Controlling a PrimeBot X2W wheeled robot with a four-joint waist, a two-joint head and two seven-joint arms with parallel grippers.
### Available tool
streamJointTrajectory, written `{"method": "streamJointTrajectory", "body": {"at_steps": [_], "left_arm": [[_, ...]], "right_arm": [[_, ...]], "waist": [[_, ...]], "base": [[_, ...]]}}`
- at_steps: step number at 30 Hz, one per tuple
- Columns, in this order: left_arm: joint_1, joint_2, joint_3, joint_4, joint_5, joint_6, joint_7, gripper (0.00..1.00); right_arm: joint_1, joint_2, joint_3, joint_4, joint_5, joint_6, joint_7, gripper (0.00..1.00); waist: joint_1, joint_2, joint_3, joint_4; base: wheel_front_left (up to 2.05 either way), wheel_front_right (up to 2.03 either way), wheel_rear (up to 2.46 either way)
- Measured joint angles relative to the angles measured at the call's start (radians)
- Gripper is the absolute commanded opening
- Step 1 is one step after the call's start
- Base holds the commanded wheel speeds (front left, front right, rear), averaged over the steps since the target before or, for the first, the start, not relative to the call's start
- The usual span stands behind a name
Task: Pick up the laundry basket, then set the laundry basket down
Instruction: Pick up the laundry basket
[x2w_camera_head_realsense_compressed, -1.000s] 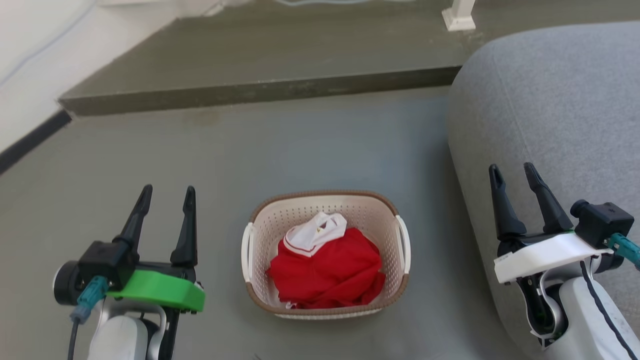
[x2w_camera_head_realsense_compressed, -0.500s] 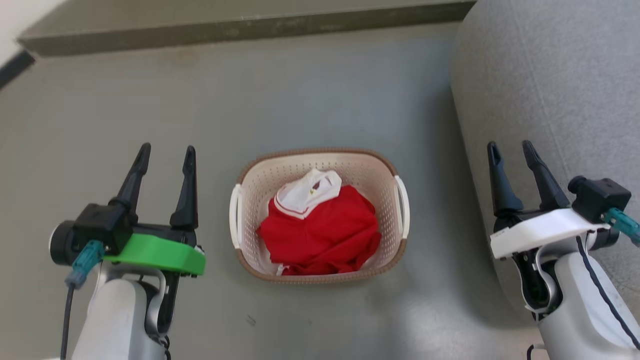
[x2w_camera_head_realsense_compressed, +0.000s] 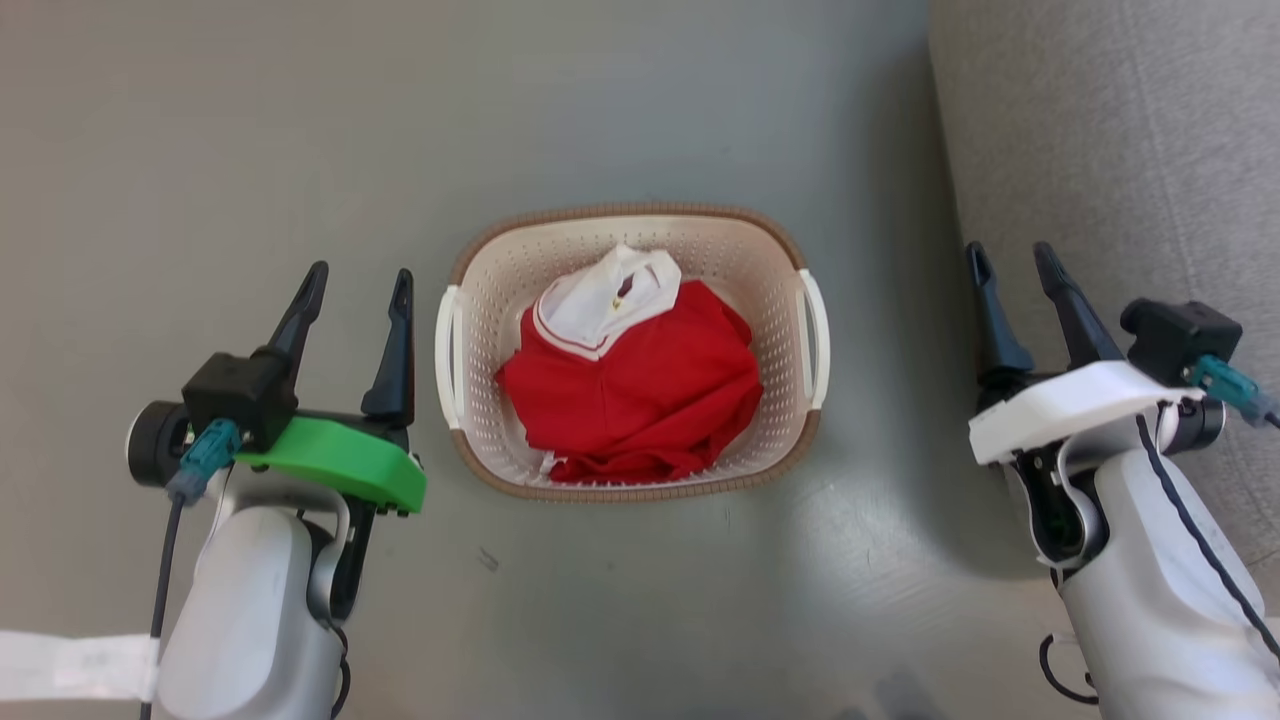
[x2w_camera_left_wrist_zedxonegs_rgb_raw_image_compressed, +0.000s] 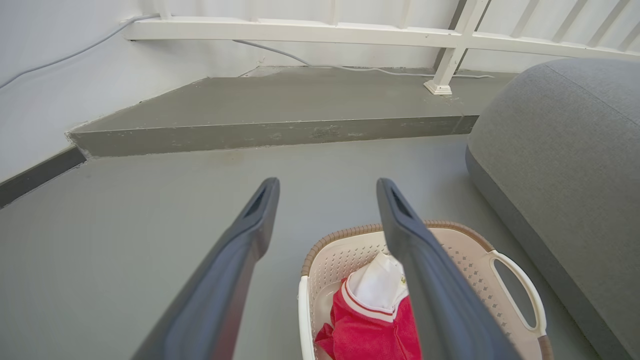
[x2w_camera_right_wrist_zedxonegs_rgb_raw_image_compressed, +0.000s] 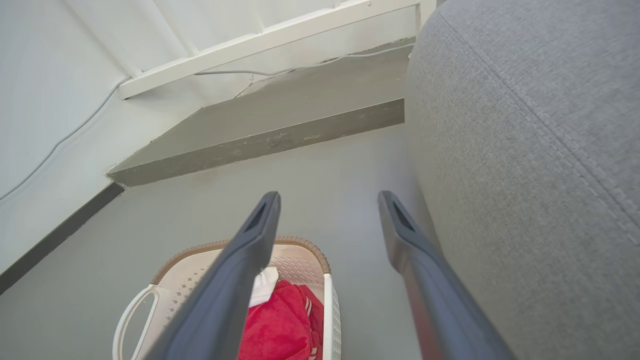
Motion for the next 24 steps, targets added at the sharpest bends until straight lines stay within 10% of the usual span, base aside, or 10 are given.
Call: {"method": "streamJointTrajectory", "body": {"at_steps": [24], "left_arm": [[-0.266, -0.011, -0.084, 0.295, -0.068, 0.000, 0.000, 1.00]], "right_arm": [[-0.256, 0.026, 0.050, 0.289, 0.027, 0.010, 0.000, 1.00]], "waist": [[0.0000, 0.0000, 0.248, 0.031]], "base": [[0.00, 0.00, 0.00]]}}
